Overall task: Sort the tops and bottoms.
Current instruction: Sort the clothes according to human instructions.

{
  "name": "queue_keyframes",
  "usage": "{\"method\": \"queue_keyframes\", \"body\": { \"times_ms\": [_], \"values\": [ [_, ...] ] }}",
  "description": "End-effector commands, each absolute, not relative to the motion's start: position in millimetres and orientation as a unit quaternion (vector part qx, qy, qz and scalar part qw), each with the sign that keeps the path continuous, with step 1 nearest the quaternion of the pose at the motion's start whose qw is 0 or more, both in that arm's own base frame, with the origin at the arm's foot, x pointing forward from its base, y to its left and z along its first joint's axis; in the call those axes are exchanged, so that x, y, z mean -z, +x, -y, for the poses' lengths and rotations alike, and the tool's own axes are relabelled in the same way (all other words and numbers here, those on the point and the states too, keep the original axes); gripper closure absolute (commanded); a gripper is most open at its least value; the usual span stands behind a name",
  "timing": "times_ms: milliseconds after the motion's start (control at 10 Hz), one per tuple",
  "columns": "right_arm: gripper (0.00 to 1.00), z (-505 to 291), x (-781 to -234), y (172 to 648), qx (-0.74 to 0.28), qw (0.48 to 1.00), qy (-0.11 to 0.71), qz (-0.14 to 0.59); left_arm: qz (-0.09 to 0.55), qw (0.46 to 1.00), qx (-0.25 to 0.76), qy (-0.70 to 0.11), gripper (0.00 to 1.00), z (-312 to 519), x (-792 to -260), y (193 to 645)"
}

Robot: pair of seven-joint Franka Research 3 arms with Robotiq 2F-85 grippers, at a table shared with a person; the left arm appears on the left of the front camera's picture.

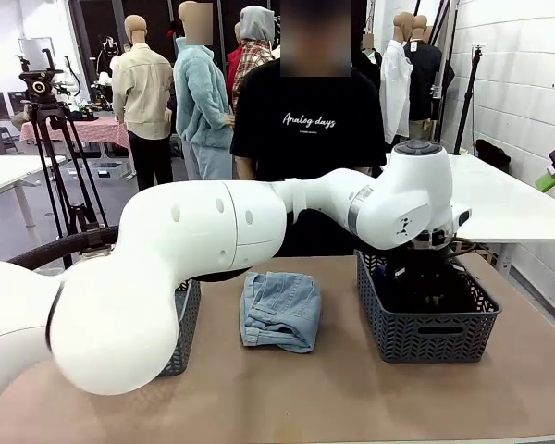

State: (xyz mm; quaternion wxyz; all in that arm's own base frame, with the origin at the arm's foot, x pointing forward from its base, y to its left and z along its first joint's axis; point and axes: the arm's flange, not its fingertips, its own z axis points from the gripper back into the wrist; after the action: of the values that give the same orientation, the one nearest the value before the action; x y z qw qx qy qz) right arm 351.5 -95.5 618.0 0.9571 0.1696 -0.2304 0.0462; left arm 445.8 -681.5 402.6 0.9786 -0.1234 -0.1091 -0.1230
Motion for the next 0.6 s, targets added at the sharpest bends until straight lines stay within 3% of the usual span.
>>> {"method": "queue_keyframes", "body": {
  "times_ms": [0,400,500],
  "values": [
    [0.00,95,-615,352,-0.046,0.956,0.172,0.232,0.119,0.978,0.143,-0.096,0.82,693,-421,470],
    [0.00,95,-615,352,-0.046,0.956,0.172,0.232,0.141,0.973,0.150,-0.106,0.07,682,-448,477],
    [0.00,95,-615,352,-0.046,0.956,0.172,0.232,0.134,0.972,0.155,-0.117,0.00,681,-454,476]
  ]
}}
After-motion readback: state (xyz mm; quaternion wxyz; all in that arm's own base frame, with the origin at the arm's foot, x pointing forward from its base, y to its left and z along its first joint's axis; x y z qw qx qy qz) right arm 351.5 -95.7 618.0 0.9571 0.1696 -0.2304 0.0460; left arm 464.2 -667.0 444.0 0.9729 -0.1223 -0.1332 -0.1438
